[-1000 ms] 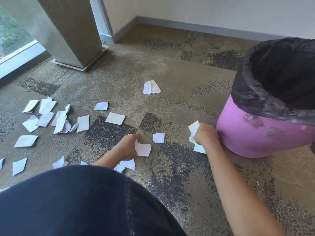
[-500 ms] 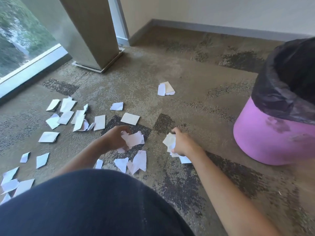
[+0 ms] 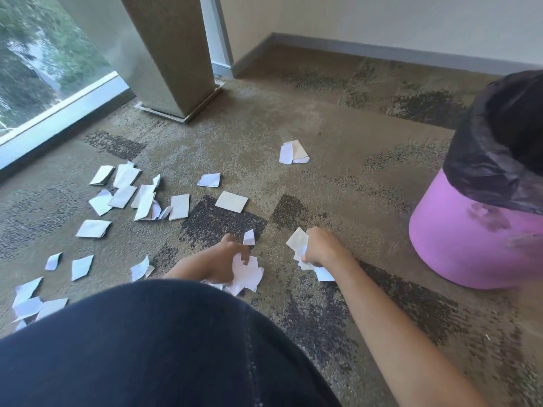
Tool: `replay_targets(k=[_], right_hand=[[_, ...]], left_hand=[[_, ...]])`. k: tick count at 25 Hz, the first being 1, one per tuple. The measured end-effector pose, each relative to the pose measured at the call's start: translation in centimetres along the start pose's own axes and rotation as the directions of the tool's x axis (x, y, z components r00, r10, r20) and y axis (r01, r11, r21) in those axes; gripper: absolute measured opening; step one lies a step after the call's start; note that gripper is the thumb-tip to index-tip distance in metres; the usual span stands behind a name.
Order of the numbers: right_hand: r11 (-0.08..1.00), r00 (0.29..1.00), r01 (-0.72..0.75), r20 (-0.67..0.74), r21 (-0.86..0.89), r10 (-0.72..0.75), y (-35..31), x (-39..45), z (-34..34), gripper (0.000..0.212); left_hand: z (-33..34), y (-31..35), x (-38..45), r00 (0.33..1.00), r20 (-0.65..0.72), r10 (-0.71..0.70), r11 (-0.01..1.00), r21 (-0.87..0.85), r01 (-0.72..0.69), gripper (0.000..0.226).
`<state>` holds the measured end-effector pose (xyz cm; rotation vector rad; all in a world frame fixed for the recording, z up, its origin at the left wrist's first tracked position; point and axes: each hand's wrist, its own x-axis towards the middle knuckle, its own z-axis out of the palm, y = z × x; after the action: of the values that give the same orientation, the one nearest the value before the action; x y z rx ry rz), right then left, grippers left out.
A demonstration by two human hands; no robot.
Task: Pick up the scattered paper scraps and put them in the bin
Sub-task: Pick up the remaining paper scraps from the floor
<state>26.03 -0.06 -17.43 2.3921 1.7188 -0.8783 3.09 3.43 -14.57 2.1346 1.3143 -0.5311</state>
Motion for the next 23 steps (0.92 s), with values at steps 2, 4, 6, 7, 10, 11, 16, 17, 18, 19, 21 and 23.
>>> replay_targets(k=[2, 4, 6, 7, 10, 11, 16, 17, 18, 19, 21, 23], right_hand=[[1.000, 1.000, -0.006, 0.002, 0.002, 0.006, 0.0, 0.0, 0.0, 0.035], [1.000, 1.000, -0.008, 0.007, 0.001, 0.008, 0.0, -0.1, 0.0, 0.035], [1.000, 1.000, -0.011, 0.012, -0.014, 0.011, -0.2, -0.1, -0.1, 0.038], [1.000, 1.000, -0.013, 0.016, -0.019, 0.013, -0.2, -0.1, -0.1, 0.039], [1.000, 0.999, -0.020, 0.033, -0.023, 0.020, -0.2, 0.1, -0.1, 0.041], [0.999, 0.999, -0.020, 0.036, -0.025, 0.021, -0.1, 0.1, -0.1, 0.041], [0.999, 0.999, -0.022, 0.044, -0.046, 0.024, -0.1, 0.4, 0.0, 0.042], [0.998, 0.999, -0.023, 0.044, -0.054, 0.026, -0.1, 0.4, 0.1, 0.043], [0.998, 0.999, -0.022, 0.043, -0.064, 0.025, -0.1, 0.5, 0.1, 0.044], [0.997, 0.999, -0.020, 0.039, -0.069, 0.022, 0.0, 0.5, 0.2, 0.045], [0.998, 0.999, -0.021, 0.025, -0.064, 0.022, 0.0, 0.5, 0.3, 0.047], [0.998, 1.000, -0.014, 0.015, -0.061, 0.015, 0.0, 0.5, 0.4, 0.048]], left_hand=[[1.1, 0.4, 0.0, 1.000, -0.009, 0.003, 0.999, 0.032, -0.002, 0.050], [2.0, 0.7, 0.0, 1.000, -0.013, -0.010, 1.000, 0.019, 0.010, 0.054], [2.5, 1.1, 0.1, 0.999, 0.004, -0.048, 0.999, -0.014, 0.048, 0.064], [2.7, 1.4, 0.1, 0.997, 0.001, -0.071, 0.997, -0.032, 0.071, 0.070], [3.2, 2.2, 0.0, 0.988, -0.081, -0.130, 0.986, -0.114, 0.121, 0.078], [3.4, 2.5, 0.0, 0.983, -0.116, -0.146, 0.981, -0.146, 0.128, 0.076], [3.3, 3.2, -0.3, 0.983, -0.144, -0.113, 0.973, -0.218, 0.080, 0.055], [3.1, 3.3, -0.3, 0.985, -0.148, -0.093, 0.972, -0.227, 0.058, 0.051], [2.9, 3.4, -0.2, 0.985, -0.156, -0.078, 0.973, -0.227, 0.041, 0.046], [2.7, 3.5, -0.1, 0.984, -0.159, -0.074, 0.974, -0.223, 0.037, 0.042], [2.5, 3.5, 0.1, 0.985, -0.147, -0.091, 0.970, -0.237, 0.054, 0.034], [2.6, 3.6, 0.3, 0.987, -0.116, -0.111, 0.960, -0.269, 0.077, 0.029]])
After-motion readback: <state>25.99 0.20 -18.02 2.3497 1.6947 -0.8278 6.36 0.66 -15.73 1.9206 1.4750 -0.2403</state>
